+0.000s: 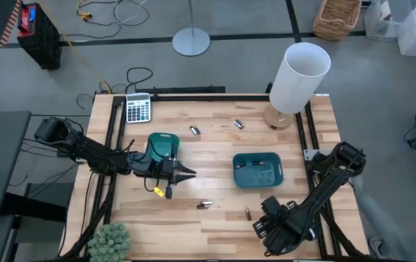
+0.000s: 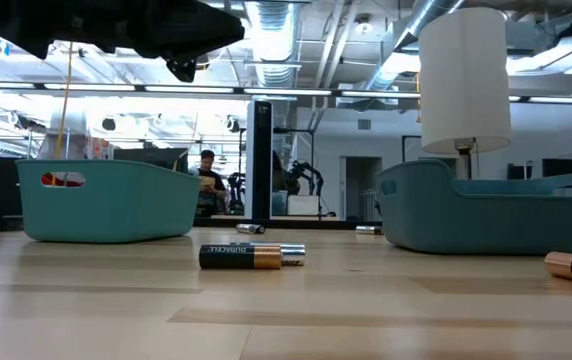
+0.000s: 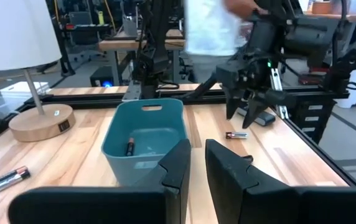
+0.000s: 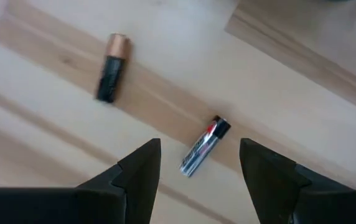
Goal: Sort batteries
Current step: Put the silver battery into the green bin
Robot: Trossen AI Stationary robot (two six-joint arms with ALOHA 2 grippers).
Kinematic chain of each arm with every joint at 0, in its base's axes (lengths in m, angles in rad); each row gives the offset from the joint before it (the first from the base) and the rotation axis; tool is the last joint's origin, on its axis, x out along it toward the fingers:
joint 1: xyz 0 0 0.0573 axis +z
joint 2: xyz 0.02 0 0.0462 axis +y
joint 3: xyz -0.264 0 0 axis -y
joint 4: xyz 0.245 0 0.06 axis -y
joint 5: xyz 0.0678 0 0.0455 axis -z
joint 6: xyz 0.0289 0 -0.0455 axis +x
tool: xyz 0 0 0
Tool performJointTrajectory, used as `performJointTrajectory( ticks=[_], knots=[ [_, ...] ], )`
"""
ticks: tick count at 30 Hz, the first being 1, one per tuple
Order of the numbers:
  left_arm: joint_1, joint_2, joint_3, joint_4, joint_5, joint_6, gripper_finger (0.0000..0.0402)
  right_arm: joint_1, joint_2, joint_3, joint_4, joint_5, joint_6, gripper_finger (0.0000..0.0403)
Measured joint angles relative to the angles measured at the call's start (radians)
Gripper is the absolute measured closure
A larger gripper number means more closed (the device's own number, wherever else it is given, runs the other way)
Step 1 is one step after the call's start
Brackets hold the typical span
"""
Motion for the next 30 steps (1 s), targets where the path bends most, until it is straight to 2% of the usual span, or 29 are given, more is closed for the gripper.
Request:
performJointTrajectory(
  ticks=[8, 19, 24, 30],
  knots=[
    [0.0, 0.0, 0.0, -0.006, 0.0, -0.006, 0.0354, 0.001, 0.051, -0.021, 0.02, -0.038, 0.025, 0.0166],
    [0.0, 0.0, 0.001, -0.008, 0.0, -0.006, 0.0354, 0.008, 0.045, -0.137, 0.215, -0.043, 0.047, 0.017],
    [0.0, 0.0, 0.001, -0.024, 0.0, -0.006, 0.0354, 0.004, 0.044, -0.142, 0.202, -0.043, 0.046, 0.0193],
    [0.0, 0.0, 0.001, -0.028, 0.0, -0.006, 0.0354, -0.005, 0.045, -0.142, 0.193, -0.046, 0.036, 0.0241]
  ],
)
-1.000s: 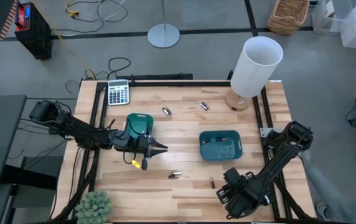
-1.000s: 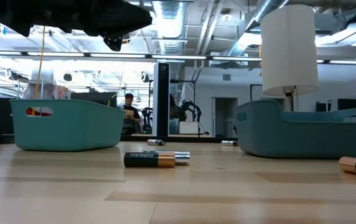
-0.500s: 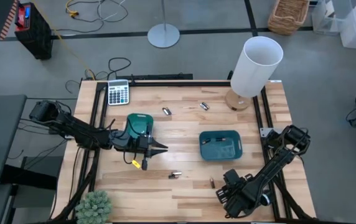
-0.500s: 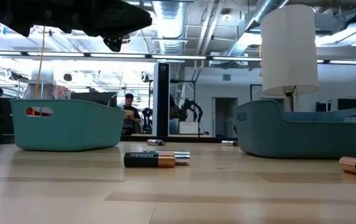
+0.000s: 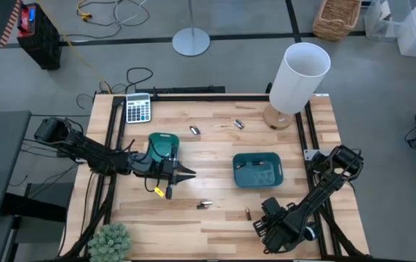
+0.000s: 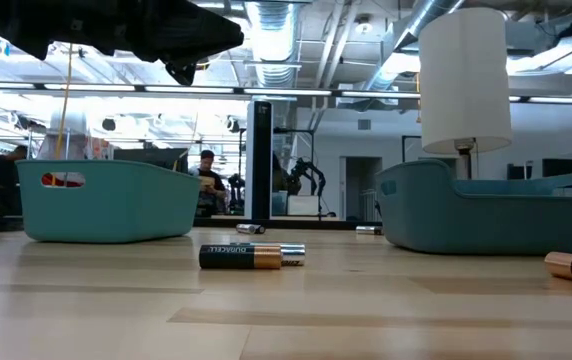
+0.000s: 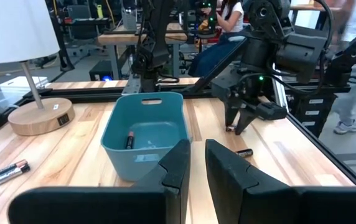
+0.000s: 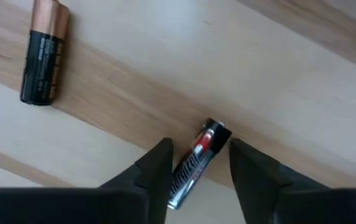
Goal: Sort batteries
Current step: Put the silver battery into the green bin
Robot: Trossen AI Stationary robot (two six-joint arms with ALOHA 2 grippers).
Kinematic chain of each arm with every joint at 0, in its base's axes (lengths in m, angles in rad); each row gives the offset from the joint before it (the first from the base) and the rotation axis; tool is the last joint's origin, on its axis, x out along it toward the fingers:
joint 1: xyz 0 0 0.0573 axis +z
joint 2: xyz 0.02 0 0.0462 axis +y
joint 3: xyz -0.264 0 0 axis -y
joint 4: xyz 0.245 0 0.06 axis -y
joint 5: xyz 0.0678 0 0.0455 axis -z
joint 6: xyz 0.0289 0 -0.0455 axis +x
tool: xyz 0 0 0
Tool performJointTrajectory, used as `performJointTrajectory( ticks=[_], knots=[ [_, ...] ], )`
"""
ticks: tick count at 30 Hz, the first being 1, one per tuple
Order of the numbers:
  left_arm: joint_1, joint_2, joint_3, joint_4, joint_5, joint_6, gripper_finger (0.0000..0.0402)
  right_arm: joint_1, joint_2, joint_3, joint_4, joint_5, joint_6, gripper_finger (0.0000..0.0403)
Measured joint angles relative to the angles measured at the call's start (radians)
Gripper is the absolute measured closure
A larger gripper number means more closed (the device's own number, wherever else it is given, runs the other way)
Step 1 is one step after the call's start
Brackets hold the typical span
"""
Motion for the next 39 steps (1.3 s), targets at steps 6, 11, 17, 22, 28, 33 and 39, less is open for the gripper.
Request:
performJointTrajectory(
  ticks=[6, 11, 17, 22, 28, 33, 39],
  knots=[
    [0.0, 0.0, 0.0, -0.011, 0.0, 0.0, 0.0354, -0.006, 0.001, -0.001, -0.001, -0.001, -0.026, 0.0286],
    [0.0, 0.0, 0.0, -0.012, 0.0, 0.0, 0.0354, -0.007, 0.002, -0.001, -0.002, -0.002, -0.041, 0.0313],
    [0.0, 0.0, 0.0, -0.012, 0.0, 0.0, 0.0354, -0.008, 0.002, -0.001, -0.002, 0.001, -0.06, 0.0342],
    [0.0, 0.0, 0.0, -0.013, 0.0, 0.0, 0.0354, -0.009, 0.003, -0.002, 0.0, 0.021, -0.072, 0.0354],
    [0.0, 0.0, 0.0, -0.013, 0.0, 0.0, 0.0354, -0.01, 0.003, -0.002, 0.002, 0.024, -0.092, 0.0357],
    [0.0, 0.0, 0.0, -0.021, 0.0, 0.0, 0.0354, -0.01, 0.003, -0.002, 0.005, 0.028, -0.118, 0.0358],
    [0.0, 0.0, 0.0, -0.024, 0.0, -0.002, 0.0354, -0.01, 0.004, 0.01, -0.012, 0.048, -0.146, 0.0358]
  ],
)
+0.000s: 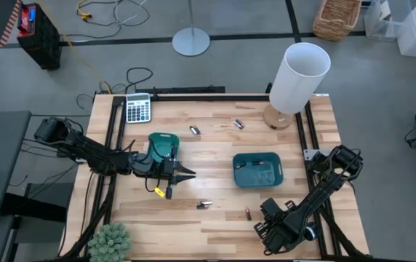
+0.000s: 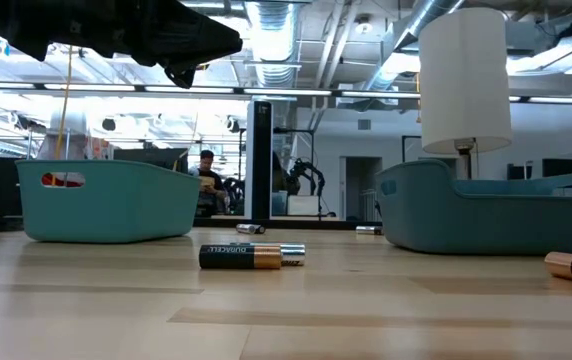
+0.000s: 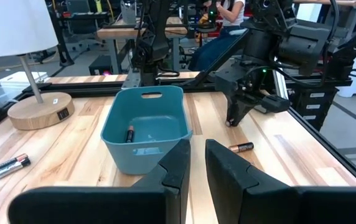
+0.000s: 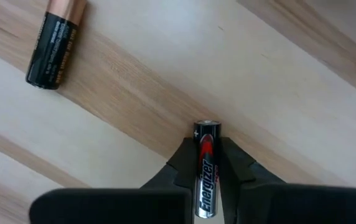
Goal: Sort batteries
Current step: Put the silver battery into the green bin
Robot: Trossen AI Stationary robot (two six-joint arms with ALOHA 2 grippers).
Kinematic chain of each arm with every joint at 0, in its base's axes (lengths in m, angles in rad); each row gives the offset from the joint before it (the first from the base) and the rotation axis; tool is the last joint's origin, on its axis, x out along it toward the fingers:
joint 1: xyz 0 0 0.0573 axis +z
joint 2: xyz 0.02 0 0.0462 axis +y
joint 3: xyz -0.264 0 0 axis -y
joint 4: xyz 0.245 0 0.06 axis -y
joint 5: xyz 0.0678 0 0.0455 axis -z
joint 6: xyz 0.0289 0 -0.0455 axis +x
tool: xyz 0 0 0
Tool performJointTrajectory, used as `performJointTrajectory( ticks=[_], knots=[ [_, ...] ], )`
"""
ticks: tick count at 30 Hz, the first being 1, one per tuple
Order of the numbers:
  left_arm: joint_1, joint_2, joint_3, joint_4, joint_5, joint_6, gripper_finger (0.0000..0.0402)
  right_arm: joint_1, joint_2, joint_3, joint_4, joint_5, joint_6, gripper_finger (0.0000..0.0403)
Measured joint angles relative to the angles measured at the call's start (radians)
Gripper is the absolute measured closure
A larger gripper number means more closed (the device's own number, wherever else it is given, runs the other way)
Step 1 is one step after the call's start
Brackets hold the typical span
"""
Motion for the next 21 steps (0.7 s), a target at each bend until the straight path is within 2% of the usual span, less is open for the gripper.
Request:
performJointTrajectory(
  ticks=[12, 21],
  knots=[
    [0.0, 0.0, 0.0, -0.002, 0.0, -0.003, 0.0354, 0.001, 0.002, 0.016, -0.041, 0.051, -0.037, 0.0358],
    [0.0, 0.0, 0.0, -0.001, 0.0, -0.006, 0.0354, 0.001, -0.039, 0.049, -0.067, 0.145, -0.146, 0.0358]
  ],
)
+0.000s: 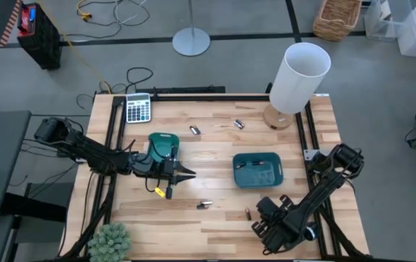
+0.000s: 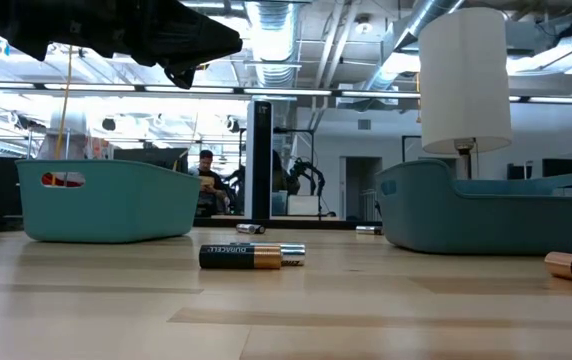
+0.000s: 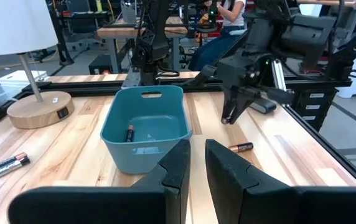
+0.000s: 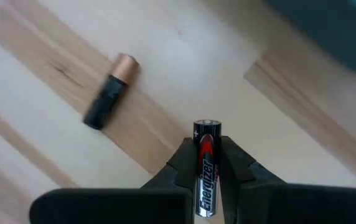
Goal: Sort batteries
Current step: Put the silver battery into the green bin
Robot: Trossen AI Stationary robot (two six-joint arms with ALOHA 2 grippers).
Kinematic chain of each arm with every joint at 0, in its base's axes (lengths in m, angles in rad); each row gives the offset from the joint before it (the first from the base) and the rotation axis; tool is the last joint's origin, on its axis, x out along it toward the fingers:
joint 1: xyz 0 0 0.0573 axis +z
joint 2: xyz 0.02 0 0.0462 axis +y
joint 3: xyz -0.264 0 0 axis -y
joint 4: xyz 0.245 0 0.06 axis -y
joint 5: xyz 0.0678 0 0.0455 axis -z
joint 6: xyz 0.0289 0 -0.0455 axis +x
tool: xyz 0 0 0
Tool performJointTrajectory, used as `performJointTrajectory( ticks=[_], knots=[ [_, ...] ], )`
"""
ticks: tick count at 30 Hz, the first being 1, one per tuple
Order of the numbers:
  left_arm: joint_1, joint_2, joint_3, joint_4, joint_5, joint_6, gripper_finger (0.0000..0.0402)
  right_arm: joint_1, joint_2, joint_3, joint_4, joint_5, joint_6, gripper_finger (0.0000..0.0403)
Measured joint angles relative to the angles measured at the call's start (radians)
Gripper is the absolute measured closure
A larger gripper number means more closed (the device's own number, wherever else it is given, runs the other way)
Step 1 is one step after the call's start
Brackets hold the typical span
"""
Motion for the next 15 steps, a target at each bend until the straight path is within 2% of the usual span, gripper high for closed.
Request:
performJointTrajectory(
  ticks=[4, 9, 11, 15],
  knots=[
    [0.0, 0.0, 0.0, 0.0, -0.002, -0.002, 0.0354, -0.004, -0.03, 0.024, 0.004, 0.073, -0.084, 0.0358],
    [0.001, 0.0, 0.0, 0.014, -0.004, -0.002, 0.0354, -0.036, -0.065, 0.043, 0.04, 0.232, -0.193, 0.0358],
    [0.001, 0.0, 0.0, 0.021, -0.007, 0.0, 0.0354, -0.064, -0.072, 0.044, 0.079, 0.279, -0.265, 0.0358],
    [0.003, -0.015, 0.0, 0.02, -0.009, -0.002, 0.0354, -0.151, -0.074, 0.044, 0.194, 0.303, -0.476, 0.0358]
  ],
)
